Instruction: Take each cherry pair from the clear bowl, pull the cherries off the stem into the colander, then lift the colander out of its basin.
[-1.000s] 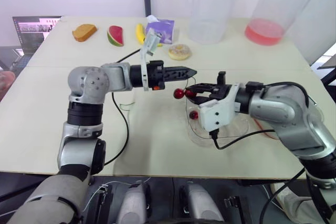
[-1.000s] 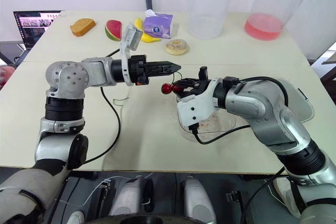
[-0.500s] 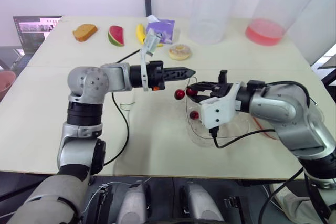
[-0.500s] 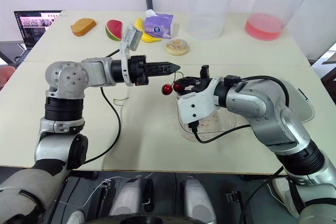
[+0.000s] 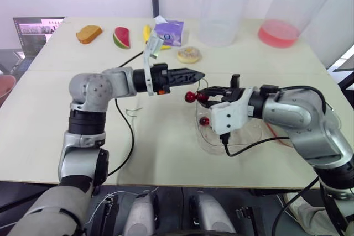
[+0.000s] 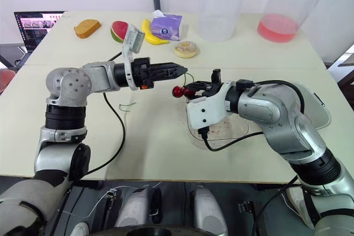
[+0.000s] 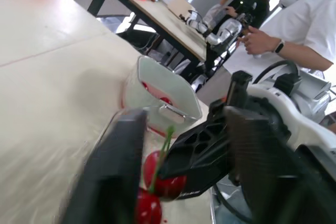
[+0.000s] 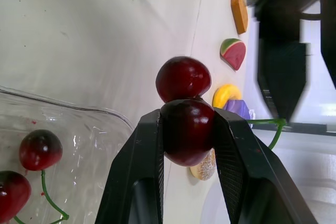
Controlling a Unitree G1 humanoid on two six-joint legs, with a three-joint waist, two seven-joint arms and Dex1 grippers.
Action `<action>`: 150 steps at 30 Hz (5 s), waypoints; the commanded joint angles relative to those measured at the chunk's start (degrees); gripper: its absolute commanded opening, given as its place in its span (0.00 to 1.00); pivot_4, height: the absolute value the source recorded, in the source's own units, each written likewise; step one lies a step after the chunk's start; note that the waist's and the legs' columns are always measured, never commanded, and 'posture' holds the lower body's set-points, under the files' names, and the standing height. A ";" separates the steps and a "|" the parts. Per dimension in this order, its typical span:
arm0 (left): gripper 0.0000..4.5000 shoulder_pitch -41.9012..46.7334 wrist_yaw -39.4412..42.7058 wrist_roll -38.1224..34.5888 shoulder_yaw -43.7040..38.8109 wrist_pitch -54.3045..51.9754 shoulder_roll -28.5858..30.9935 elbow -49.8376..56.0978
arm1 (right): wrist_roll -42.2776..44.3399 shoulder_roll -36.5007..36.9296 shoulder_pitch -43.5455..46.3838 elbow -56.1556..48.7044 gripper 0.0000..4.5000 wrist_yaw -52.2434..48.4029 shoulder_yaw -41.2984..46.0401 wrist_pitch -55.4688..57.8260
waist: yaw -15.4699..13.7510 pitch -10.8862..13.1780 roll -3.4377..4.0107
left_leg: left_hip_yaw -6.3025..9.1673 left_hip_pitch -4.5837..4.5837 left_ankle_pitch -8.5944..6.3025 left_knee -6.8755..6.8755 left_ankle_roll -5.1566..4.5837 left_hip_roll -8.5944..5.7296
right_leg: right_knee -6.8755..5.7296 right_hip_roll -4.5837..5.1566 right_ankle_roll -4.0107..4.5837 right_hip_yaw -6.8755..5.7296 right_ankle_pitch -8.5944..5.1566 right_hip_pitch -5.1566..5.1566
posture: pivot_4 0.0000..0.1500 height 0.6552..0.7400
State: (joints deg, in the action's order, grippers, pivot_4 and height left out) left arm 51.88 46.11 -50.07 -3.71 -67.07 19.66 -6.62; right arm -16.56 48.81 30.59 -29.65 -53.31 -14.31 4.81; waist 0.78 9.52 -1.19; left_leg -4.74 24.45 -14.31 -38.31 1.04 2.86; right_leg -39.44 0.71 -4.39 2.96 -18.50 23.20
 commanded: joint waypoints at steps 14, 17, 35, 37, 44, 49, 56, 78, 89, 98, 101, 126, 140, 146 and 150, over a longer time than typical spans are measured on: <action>0.54 -0.21 -0.56 -0.99 -1.25 0.08 -2.27 0.33 | 1.15 -0.02 0.11 -3.14 0.19 -0.69 3.04 1.73 | -0.02 0.00 0.00 | 0.00 0.00 0.00 0.00 0.00 -0.01 | 0.00 0.00 0.00 0.00 0.00 -0.01 | 1.00 1.00; 0.49 0.02 -0.68 -1.03 -1.32 0.00 -2.75 -0.08 | 1.18 -0.02 0.23 -3.29 0.19 -0.72 2.96 2.08 | -0.02 0.00 0.00 | 0.01 0.00 0.00 0.00 0.00 -0.01 | 0.00 -0.01 0.00 0.00 0.00 -0.01 | 1.00 1.00; 0.01 0.55 0.50 -1.01 -0.62 0.16 -2.60 0.21 | 2.75 -0.44 0.22 -4.18 0.19 -1.17 3.08 4.93 | -0.02 0.00 0.00 | 0.01 0.00 0.00 0.00 0.00 -0.01 | 0.00 -0.01 0.00 0.00 0.00 -0.01 | 1.00 1.00; 0.00 0.41 0.69 -0.96 -0.50 0.18 -2.44 0.46 | 3.20 -0.75 0.36 -4.37 0.30 -0.90 3.35 5.44 | -0.02 0.00 0.00 | 0.01 0.00 0.00 0.00 0.00 -0.01 | 0.00 -0.01 0.00 0.00 0.00 -0.01 | 1.00 1.00; 0.00 0.28 1.75 1.88 0.99 3.42 -0.81 0.29 | 9.38 -0.71 1.27 -5.91 0.99 -2.41 7.83 9.95 | -0.03 0.00 0.00 | 0.01 0.00 0.00 0.00 0.00 -0.01 | 0.00 -0.01 0.00 0.00 0.00 -0.01 | 1.00 1.00; 0.00 1.58 6.49 5.87 3.41 8.34 3.35 -0.73 | 24.55 -0.35 1.08 -10.54 0.99 -5.87 16.89 23.60 | -0.07 0.00 0.00 | 0.02 0.00 0.00 0.01 0.00 -0.01 | 0.01 -0.01 0.00 -0.01 0.00 -0.02 | 1.00 1.00; 0.00 1.39 20.15 8.71 8.26 15.41 11.02 5.41 | 43.87 0.84 5.90 -10.71 0.99 -3.42 21.59 55.88 | 0.18 0.00 0.00 | 0.01 -0.01 -0.01 0.06 -0.02 0.02 | 0.02 0.08 0.02 0.00 0.01 -0.01 | 1.00 1.00; 0.00 4.67 21.35 5.12 6.01 15.48 11.56 10.78 | 60.79 -13.71 17.54 -3.48 0.94 11.96 18.79 76.05 | 0.18 0.00 0.01 | 0.02 0.04 -0.24 0.08 -0.42 0.01 | 0.04 0.05 0.02 -0.01 0.00 0.04 | 1.00 1.00; 0.00 5.01 20.28 4.43 5.96 14.63 11.27 10.85 | 63.32 -13.34 16.99 -3.40 0.20 14.40 18.71 75.76 | 0.20 0.00 0.01 | 0.02 0.04 -0.24 0.08 -0.42 0.02 | 0.04 0.05 0.02 -0.01 0.00 0.05 | 1.00 1.00; 0.00 5.23 19.39 4.38 5.50 14.81 10.70 10.30 | 64.00 -9.83 12.42 -4.09 0.20 14.66 16.66 76.36 | 0.10 0.00 0.00 | 0.01 0.05 -0.24 0.08 -0.42 0.01 | 0.06 0.05 0.02 0.00 0.00 0.05 | 1.00 1.00; 0.00 5.26 19.22 4.46 5.17 14.64 10.59 10.19 | 62.79 -8.12 8.75 -3.89 0.20 14.79 15.49 74.66 | 0.08 0.00 0.00 | 0.02 0.05 -0.25 0.09 -0.44 0.01 | 0.10 0.04 0.02 -0.02 0.00 0.03 | 1.00 1.00; 0.00 0.54 15.42 9.52 6.31 17.61 10.65 10.85 | 47.48 -3.51 -10.84 2.47 0.20 38.06 50.06 76.13 | 0.14 -0.01 0.03 | 0.02 0.04 -0.21 0.19 -0.36 0.06 | 0.18 -0.02 0.00 0.04 0.00 0.02 | 1.00 1.00; 0.00 0.95 15.32 9.52 6.67 17.33 10.64 11.06 | 44.88 -8.54 -14.08 2.24 0.45 40.49 48.92 77.18 | 0.04 -0.02 0.04 | -0.01 0.03 -0.20 0.18 -0.35 -0.01 | 0.13 -0.06 -0.01 0.06 0.00 0.02 | 1.00 1.00; 0.00 1.16 15.36 9.63 6.71 17.41 10.68 10.93 | 45.91 -7.79 -9.68 1.02 0.99 39.63 50.67 77.58 | 0.10 -0.02 0.04 | 0.00 0.02 -0.20 0.18 -0.35 -0.01 | 0.13 -0.06 -0.01 0.06 0.00 0.02 | 1.00 1.00; 0.00 1.36 15.51 9.72 6.69 17.51 10.84 10.75 | 49.73 -7.65 -3.40 -1.40 0.99 36.83 50.77 77.41 | 0.35 -0.01 0.07 | -0.01 0.02 -0.20 0.18 -0.35 0.00 | 0.12 -0.08 -0.01 0.07 0.00 0.05 | 1.00 1.00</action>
State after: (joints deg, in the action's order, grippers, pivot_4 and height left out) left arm 52.02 61.35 -40.19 3.66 -50.29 30.19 2.62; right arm 30.86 40.15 24.91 -27.89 -14.83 35.04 82.84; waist 1.13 9.50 -1.11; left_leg -4.74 24.47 -14.52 -38.12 0.69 2.86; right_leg -39.32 0.62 -4.40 3.03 -18.50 23.25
